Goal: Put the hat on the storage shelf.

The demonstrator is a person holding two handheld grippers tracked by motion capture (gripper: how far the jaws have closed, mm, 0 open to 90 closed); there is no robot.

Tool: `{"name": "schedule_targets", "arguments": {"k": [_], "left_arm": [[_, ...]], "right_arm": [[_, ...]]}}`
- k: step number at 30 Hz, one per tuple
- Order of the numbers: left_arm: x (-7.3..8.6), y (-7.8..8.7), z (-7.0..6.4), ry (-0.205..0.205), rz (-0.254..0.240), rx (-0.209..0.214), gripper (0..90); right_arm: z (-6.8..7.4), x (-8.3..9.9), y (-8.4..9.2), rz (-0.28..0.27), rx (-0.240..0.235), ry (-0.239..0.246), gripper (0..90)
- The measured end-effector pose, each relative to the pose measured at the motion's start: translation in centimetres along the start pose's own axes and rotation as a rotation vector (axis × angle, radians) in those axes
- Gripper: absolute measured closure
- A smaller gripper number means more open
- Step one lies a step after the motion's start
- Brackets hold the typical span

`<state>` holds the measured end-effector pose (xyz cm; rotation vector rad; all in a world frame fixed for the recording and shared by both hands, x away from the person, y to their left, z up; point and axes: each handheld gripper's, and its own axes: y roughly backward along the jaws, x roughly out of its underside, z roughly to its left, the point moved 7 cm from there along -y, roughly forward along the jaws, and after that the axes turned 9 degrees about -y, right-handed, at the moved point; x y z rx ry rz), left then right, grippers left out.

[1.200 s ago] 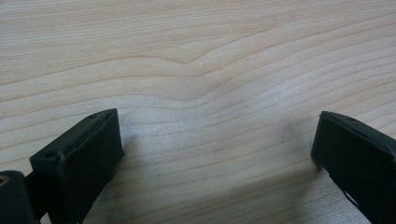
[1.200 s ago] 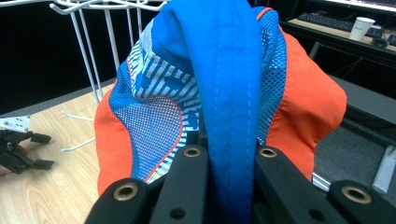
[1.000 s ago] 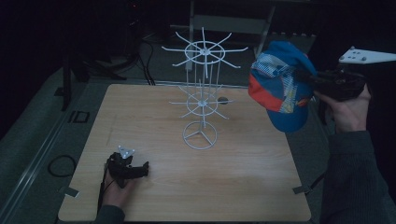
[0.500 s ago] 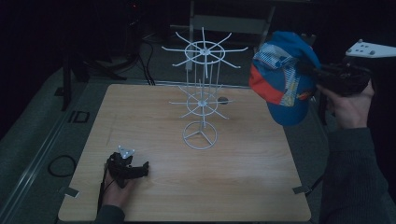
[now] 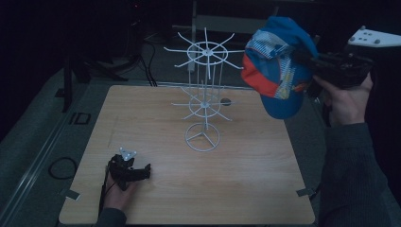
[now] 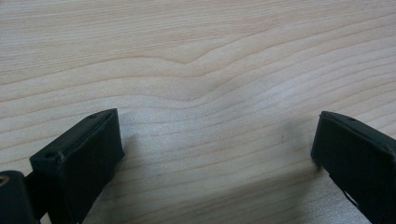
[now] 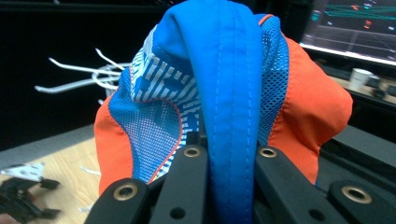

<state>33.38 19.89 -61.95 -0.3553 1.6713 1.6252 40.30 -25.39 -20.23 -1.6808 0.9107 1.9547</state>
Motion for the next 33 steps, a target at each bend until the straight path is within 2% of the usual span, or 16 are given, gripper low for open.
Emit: {"name": "schedule_targets", "arguments": {"k": [2,3,4,5,6,7,8,9,10,13,17,25,30,31,32,33], "left_arm": [[0.0,0.0,0.0,0.002,-0.001,0.001,2.4],[0.0,0.0,0.0,-0.002,-0.001,0.0,2.4],[0.0,0.0,0.0,-0.002,-0.001,0.0,2.4],[0.0,0.0,0.0,-0.003,-0.002,0.001,2.4],[0.0,0.0,0.0,0.0,-0.005,-0.001,2.4],[0.0,0.0,0.0,-0.002,-0.004,0.001,2.4],[0.0,0.0,0.0,-0.002,-0.004,0.001,2.4],[0.0,0.0,0.0,-0.004,-0.001,0.002,2.4],[0.0,0.0,0.0,-0.004,-0.001,0.002,2.4],[0.0,0.0,-0.1,0.003,-0.004,0.002,2.4],[-0.1,0.0,-0.1,0.003,-0.005,0.001,2.4],[-0.1,0.0,-0.1,0.003,-0.004,0.001,2.4],[-0.1,0.0,-0.1,0.003,-0.005,0.001,2.4],[-0.1,0.0,-0.1,0.003,-0.005,0.001,2.4],[-0.1,0.0,-0.1,0.003,-0.005,0.001,2.4],[-0.1,0.0,-0.1,0.003,-0.005,0.001,2.4]], "right_arm": [[0.3,0.1,-0.8,0.016,-0.019,0.006,88.1],[0.4,0.7,-1.8,0.061,-0.028,0.004,88.0],[0.4,0.7,-1.8,0.061,-0.028,0.004,88.0],[0.2,1.7,-2.7,0.12,-0.045,-0.002,87.7],[0.2,1.7,-2.7,0.12,-0.045,-0.002,87.7],[-0.1,2.9,-3.3,0.168,-0.052,-0.007,87.6],[-0.1,2.9,-3.3,0.168,-0.052,-0.007,87.6],[-0.2,4.2,-3.8,0.204,-0.064,-0.006,87.6],[-0.2,4.2,-3.8,0.204,-0.064,-0.006,87.6],[-0.8,6.5,-4.4,0.261,-0.054,-0.009,87.3],[-1.0,8.4,-5.1,0.314,-0.048,-0.006,86.1],[-1.1,9.9,-6.0,0.341,-0.048,-0.006,81.2],[-1.0,10.6,-6.3,0.346,-0.042,-0.004,70.3],[-1.0,10.9,-6.4,0.355,-0.024,0.003,64.7],[-1.0,10.9,-6.4,0.355,-0.024,0.003,64.7],[-1.1,11.3,-6.4,0.358,-0.014,0.005,58.3]]}}
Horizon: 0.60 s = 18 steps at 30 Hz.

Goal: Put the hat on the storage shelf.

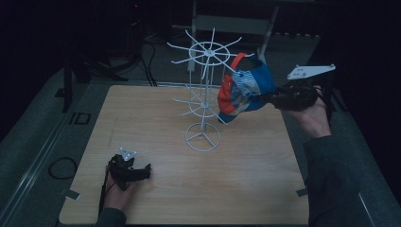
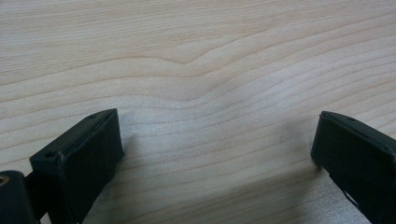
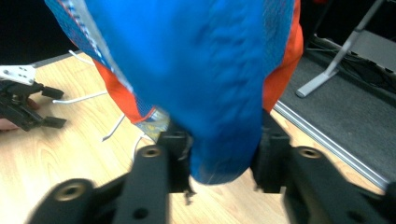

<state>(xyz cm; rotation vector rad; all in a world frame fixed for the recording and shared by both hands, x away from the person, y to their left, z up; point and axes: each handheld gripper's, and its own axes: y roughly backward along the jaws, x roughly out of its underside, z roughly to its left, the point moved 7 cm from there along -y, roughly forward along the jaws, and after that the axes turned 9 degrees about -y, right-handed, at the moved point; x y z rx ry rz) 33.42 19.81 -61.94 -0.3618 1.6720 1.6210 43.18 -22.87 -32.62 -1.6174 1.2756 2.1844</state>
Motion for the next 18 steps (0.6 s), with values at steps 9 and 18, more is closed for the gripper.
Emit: {"name": "schedule_targets", "arguments": {"k": [9,18], "left_arm": [[0.0,0.0,0.0,0.0,0.001,0.001,2.4],[0.0,0.0,0.0,-0.002,0.002,0.004,2.4]], "right_arm": [[0.0,2.2,-0.8,0.029,0.079,-0.002,25.1],[0.7,5.2,-2.8,0.069,0.103,-0.048,17.0]]}}
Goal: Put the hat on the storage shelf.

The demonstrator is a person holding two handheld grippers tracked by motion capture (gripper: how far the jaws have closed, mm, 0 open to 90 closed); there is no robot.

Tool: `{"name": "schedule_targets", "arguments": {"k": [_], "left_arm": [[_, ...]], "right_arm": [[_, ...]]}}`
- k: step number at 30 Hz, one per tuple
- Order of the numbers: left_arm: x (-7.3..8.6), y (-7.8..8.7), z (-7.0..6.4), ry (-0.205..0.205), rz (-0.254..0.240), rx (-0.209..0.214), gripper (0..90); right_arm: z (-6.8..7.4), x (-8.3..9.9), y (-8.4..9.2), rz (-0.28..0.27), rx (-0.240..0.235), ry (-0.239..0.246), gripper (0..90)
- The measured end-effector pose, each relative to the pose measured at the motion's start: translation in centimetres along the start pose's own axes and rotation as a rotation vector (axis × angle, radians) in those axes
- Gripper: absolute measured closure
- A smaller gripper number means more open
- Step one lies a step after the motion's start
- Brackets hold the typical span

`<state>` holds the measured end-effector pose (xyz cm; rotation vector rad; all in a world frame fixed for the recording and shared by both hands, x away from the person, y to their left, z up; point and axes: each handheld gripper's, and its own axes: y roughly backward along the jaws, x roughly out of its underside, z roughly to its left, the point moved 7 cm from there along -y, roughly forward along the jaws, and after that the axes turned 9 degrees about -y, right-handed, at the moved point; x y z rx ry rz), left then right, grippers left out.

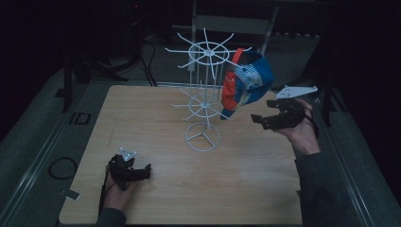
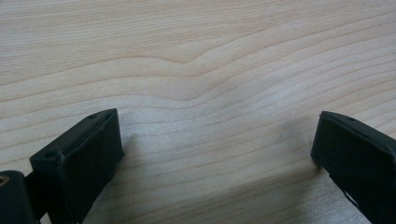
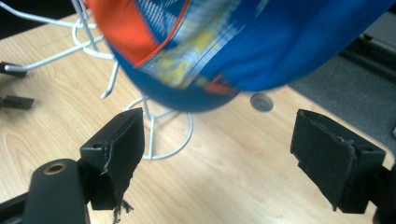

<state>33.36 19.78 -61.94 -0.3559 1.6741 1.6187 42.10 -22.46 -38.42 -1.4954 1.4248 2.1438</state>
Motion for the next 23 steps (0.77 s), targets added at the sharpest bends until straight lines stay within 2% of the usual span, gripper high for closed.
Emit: {"name": "schedule_targets", "arguments": {"k": [3,4,5,6,7,8,9,10,11,12,18,23], "left_arm": [[0.0,0.0,0.0,0.001,0.0,0.001,2.4],[0.0,0.0,0.0,0.001,0.0,0.001,2.4],[0.0,0.0,0.0,0.001,0.0,0.001,2.4],[0.0,0.0,0.0,0.0,0.0,0.001,2.4],[0.0,0.0,0.0,0.0,0.0,0.001,2.4],[0.0,0.0,0.0,0.0,0.0,0.001,2.4],[0.0,0.0,0.0,0.0,-0.002,0.0,2.4],[0.0,0.0,0.0,0.0,-0.002,0.0,2.4],[0.0,0.0,0.0,0.0,-0.002,0.0,2.4],[0.0,0.0,0.0,0.0,-0.002,0.001,2.4],[0.0,0.0,0.0,0.002,-0.002,0.001,2.4],[0.0,0.0,0.0,-0.003,0.0,0.002,2.4]], "right_arm": [[0.3,0.6,-0.4,0.003,0.007,-0.006,16.9],[0.6,1.3,-0.7,0.004,0.001,-0.026,16.9],[0.6,1.3,-0.7,0.004,0.001,-0.026,16.9],[0.8,2.3,-1.4,0.004,-0.003,-0.058,17.2],[0.8,2.3,-1.4,0.004,-0.003,-0.058,17.2],[0.8,3.4,-2.4,0.025,0.012,-0.079,17.3],[0.8,3.4,-2.4,0.025,0.012,-0.079,17.3],[0.6,4.7,-3.6,0.077,0.056,-0.065,17.4],[0.6,4.7,-3.6,0.077,0.056,-0.065,17.4],[0.5,5.6,-4.5,0.11,0.088,-0.061,17.6],[1.0,7.5,-6.3,0.13,0.089,-0.089,18.0],[1.4,8.7,-6.9,0.14,0.095,-0.096,18.0]]}}
